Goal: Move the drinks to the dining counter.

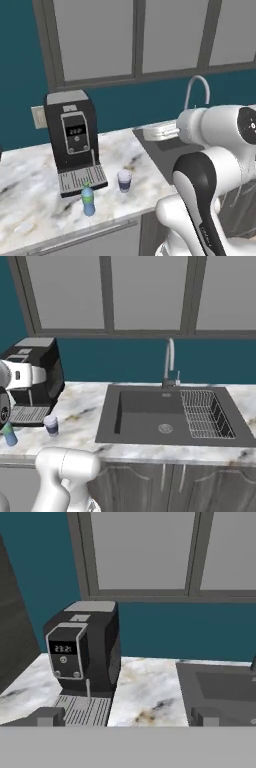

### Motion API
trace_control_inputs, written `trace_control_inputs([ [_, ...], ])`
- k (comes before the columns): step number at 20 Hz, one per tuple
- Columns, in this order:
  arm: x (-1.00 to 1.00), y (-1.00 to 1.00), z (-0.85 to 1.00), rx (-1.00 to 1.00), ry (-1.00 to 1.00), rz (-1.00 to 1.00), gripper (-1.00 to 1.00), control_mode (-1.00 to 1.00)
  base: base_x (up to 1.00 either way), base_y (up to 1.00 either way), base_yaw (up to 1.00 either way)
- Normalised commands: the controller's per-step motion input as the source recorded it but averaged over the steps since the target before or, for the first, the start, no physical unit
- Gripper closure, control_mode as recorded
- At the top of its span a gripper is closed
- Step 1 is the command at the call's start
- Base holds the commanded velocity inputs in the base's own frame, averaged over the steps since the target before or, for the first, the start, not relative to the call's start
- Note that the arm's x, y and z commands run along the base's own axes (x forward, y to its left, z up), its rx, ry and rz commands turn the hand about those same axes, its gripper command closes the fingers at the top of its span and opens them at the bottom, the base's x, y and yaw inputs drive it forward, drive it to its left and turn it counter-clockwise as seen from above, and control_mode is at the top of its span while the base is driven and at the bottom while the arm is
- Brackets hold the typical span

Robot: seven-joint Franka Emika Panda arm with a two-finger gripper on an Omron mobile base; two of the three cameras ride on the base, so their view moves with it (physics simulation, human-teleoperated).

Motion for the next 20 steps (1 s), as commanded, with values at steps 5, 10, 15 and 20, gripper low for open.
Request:
trace_control_inputs([
  [5,0.00,0.00,0.00,0.00,0.00,0.00,-1.00,1.00,0.32,-0.46,0.53],
  [10,0.00,0.00,0.00,0.00,0.00,0.00,-1.00,1.00,0.05,-0.24,0.26],
  [15,0.00,0.00,0.00,0.00,0.00,0.00,-1.00,1.00,0.25,0.00,0.14],
  [20,0.00,0.00,0.00,0.00,0.00,0.00,-1.00,1.00,0.46,0.13,0.13],
])
